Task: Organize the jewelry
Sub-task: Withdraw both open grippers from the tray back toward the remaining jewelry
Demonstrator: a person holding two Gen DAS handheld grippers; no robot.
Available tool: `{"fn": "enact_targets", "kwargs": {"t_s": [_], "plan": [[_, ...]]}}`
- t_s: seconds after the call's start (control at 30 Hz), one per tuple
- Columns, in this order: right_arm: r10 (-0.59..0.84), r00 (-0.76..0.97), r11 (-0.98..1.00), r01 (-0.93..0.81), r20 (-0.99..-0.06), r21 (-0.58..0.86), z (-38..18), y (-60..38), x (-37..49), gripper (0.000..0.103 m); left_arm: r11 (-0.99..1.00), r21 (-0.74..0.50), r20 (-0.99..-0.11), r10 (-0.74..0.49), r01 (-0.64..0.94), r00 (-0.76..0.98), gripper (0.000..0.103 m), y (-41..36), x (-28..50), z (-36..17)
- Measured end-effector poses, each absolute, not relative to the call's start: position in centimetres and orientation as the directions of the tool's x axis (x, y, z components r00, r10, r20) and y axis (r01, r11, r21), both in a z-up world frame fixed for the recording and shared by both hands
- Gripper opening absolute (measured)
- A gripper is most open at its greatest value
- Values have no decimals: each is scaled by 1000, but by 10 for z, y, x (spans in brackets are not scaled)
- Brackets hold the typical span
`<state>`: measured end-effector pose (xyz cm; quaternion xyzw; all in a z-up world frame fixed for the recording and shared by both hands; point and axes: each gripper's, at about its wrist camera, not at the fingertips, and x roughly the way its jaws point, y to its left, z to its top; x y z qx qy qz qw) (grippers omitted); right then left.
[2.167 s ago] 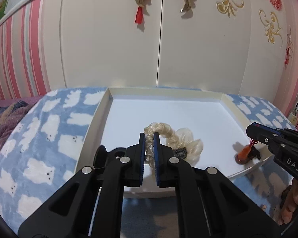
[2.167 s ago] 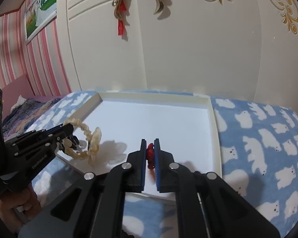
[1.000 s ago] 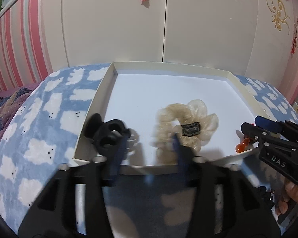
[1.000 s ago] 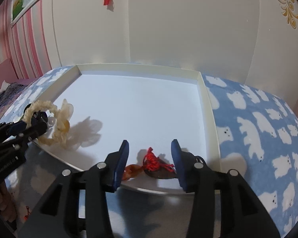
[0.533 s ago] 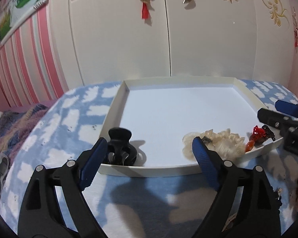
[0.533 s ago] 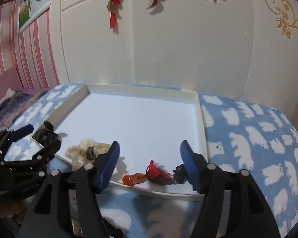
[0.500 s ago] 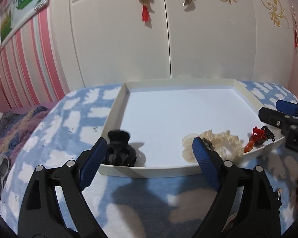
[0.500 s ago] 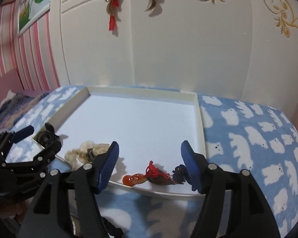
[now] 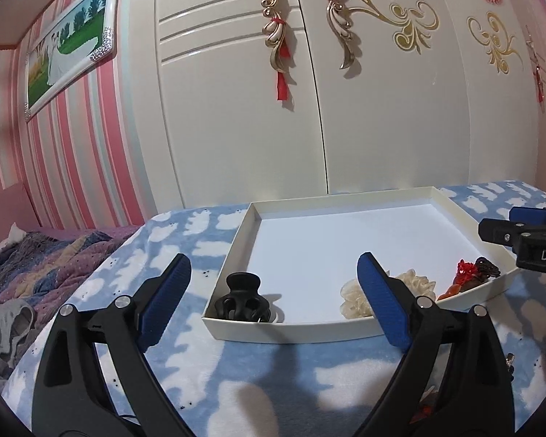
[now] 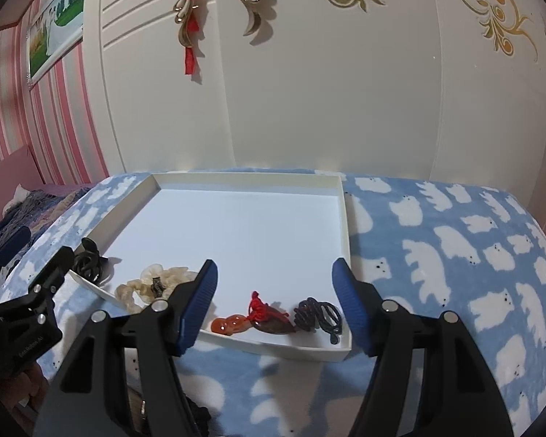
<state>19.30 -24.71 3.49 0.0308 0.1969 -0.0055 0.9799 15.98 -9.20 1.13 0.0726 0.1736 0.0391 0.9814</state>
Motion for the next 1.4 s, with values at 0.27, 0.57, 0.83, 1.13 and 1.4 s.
{"fn": "enact_targets", "kwargs": {"t_s": [0.27,0.57,0.83,1.13,1.4], "plan": [[-3,931,997,29,-365,66,40,-254,185,66,985,149,-311,129,-85,942,92,-88,154,12],[-42,935,999,37,-351,-20,46,-242,179,67,985,145,-309,137,-96,941,92,-87,157,9],[-42,935,999,37,-353,-23,47,-242,179,67,982,166,-293,139,-93,946,92,-91,155,9],[-13,936,1000,17,-352,8,51,-248,176,67,985,161,-297,107,-60,949,92,-93,153,11],[5,957,995,24,-289,95,76,-282,139,67,992,122,-407,34,17,913,95,-80,116,12]]}}
